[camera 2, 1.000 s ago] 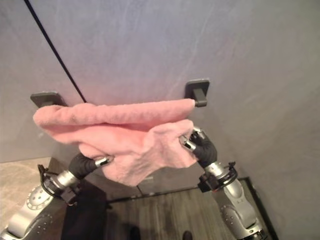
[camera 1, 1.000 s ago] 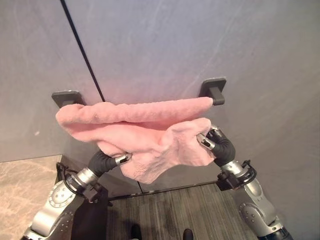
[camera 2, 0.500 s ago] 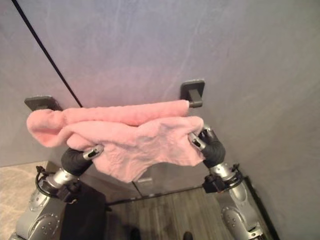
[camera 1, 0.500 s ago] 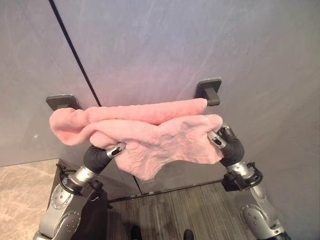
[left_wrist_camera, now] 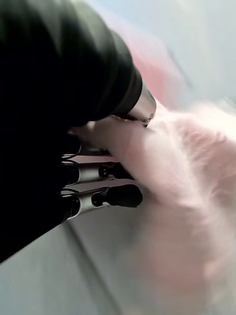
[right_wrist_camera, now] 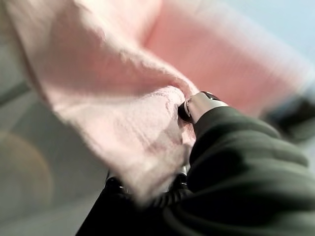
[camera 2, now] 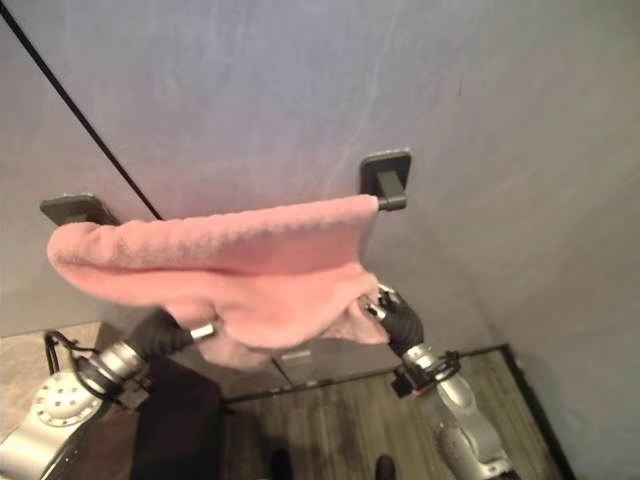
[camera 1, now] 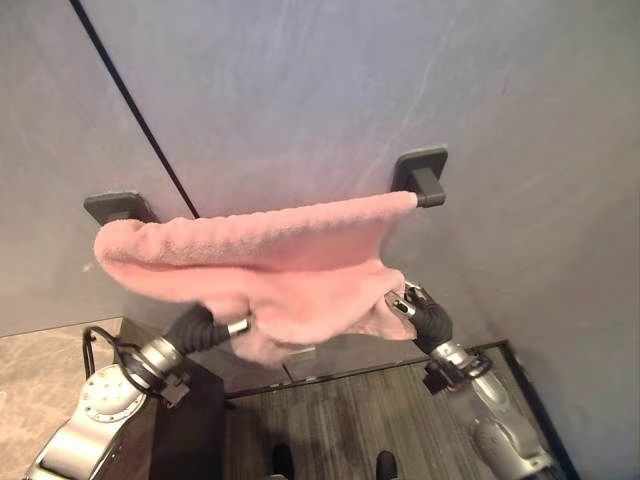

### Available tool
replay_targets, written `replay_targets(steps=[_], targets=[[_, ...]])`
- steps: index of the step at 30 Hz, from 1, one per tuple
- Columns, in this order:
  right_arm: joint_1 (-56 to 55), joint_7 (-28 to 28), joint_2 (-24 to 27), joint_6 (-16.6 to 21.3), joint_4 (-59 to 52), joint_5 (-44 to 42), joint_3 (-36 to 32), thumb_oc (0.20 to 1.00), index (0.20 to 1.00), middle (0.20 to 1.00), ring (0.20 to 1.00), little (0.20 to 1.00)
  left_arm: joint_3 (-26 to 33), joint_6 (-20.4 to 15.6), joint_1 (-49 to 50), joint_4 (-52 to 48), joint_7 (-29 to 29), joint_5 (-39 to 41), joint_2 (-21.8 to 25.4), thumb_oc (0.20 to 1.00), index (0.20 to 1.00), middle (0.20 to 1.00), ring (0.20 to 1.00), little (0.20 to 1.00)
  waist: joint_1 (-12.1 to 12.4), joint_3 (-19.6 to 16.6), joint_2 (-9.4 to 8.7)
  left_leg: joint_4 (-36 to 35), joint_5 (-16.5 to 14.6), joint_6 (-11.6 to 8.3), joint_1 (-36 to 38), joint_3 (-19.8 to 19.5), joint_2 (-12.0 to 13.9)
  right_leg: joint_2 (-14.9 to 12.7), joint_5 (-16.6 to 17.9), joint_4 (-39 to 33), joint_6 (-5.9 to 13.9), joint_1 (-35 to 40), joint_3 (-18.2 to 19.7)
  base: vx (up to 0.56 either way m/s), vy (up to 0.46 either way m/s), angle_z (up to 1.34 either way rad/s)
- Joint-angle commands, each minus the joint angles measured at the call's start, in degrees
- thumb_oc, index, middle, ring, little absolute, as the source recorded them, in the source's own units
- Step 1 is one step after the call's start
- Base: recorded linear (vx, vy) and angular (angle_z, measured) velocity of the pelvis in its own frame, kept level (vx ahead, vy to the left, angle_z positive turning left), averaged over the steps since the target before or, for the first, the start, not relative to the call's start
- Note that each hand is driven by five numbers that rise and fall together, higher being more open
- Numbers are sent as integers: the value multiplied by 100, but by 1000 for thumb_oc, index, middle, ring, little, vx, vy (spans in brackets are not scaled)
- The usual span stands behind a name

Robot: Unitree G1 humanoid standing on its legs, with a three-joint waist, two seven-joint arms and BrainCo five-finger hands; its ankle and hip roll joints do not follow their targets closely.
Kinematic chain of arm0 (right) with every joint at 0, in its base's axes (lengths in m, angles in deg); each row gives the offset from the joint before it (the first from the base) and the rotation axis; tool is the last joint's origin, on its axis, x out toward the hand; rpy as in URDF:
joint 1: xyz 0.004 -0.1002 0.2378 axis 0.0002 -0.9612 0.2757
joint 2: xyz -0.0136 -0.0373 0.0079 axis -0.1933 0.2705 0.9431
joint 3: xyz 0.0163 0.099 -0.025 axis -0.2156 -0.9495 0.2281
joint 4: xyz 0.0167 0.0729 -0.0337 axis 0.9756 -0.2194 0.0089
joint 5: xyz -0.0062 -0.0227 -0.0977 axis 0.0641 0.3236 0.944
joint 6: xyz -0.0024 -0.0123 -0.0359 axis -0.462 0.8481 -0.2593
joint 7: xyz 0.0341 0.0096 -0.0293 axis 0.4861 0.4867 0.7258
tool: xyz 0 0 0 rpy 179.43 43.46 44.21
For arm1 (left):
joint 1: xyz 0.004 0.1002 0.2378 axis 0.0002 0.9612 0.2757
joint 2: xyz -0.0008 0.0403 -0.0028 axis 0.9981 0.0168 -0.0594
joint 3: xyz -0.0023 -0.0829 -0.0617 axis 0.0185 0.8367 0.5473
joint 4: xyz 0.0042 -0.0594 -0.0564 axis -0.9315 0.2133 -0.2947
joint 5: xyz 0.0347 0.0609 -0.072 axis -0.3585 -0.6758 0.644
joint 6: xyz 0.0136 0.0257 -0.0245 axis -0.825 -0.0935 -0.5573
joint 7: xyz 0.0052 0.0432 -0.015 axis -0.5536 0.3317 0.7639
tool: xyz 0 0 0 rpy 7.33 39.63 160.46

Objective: Put brush and paste in cup on sink, flatten towel.

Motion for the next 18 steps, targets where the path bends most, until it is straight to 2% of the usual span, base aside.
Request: replay_targets(steps=[1,2,3,4,5,6,9,12,13,14,18], targets=[[468,635,-405,206,1662,338,-80,200,200,200,200,200,-682,74,-313,1145,145,-885,773,200,200,200,200,200,-100,-128,-171,39,-39,-244,88,34,439,-583,23,4,440,-19,54,7,4,-5],[618,828,-492,155,2264,548,-17,200,200,200,200,200,-802,64,-422,1365,285,-1561,855,200,200,200,200,200,-97,-131,-160,39,-47,-240,109,35,428,-585,13,4,444,-1,56,8,5,-13],[840,978,-611,154,2834,879,112,200,200,200,200,200,-1032,83,-637,1932,607,-2513,747,200,200,200,200,200,-87,-141,-147,39,-41,-241,104,41,426,-585,17,4,441,-13,67,3,-8,-11],[966,976,-726,61,3224,1006,250,316,316,316,316,316,-1228,58,-829,2363,864,-3192,549,241,241,241,241,241,-93,-167,-152,39,-48,-248,105,46,423,-588,-3,4,439,-11,63,9,-14,-6],[951,969,-824,19,3420,723,217,1000,1000,1000,1000,1000,-1347,71,-896,2782,1084,-3421,342,887,887,887,887,887,-91,-163,-149,39,-51,-246,117,40,416,-595,-16,4,441,2,44,15,-18,8],[886,1017,-838,24,3492,710,189,1000,1000,1000,1000,1000,-1327,173,-866,3279,1250,-3641,155,1000,1000,1000,1000,1000,-98,-169,-159,39,-46,-244,126,55,412,-596,-11,4,439,1,48,15,-20,9],[712,1182,-870,-66,3925,790,175,1000,1000,1000,1000,1000,-1435,236,-781,4109,1454,-4303,-247,1000,1000,1000,1000,1000,-91,-179,-151,39,-70,-239,160,68,412,-597,-36,4,431,39,27,10,-12,2],[779,1284,-933,-83,4452,929,153,1000,1000,1000,1000,1000,-1491,297,-802,4644,1531,-4321,-421,1000,1000,1000,1000,1000,-87,-192,-143,39,-70,-244,175,79,417,-592,-33,4,428,38,35,3,-4,-2],[983,1458,-1001,-129,5221,1330,230,1000,1000,1000,1000,1000,-1580,433,-958,5602,1752,-4417,-728,1000,1000,1000,1000,1000,-90,-180,-149,39,-75,-249,212,99,420,-582,-39,4,422,66,48,0,0,0],[994,1457,-1001,-125,5228,1331,228,1000,1000,1000,1000,1000,-1582,425,-972,5617,1759,-4420,-734,1000,1000,1000,1000,1000,-87,-184,-145,39,-61,-249,193,100,424,-577,-25,4,418,45,52,0,0,0],[1225,1755,-1052,-154,6601,2063,228,1000,1000,1000,1000,1000,-1621,575,-1278,7324,2317,-4579,-1231,1000,1000,1000,1000,1000,-102,-222,-172,39,-46,-269,184,81,450,-532,-38,4,396,47,40,-10,-11,-3]])
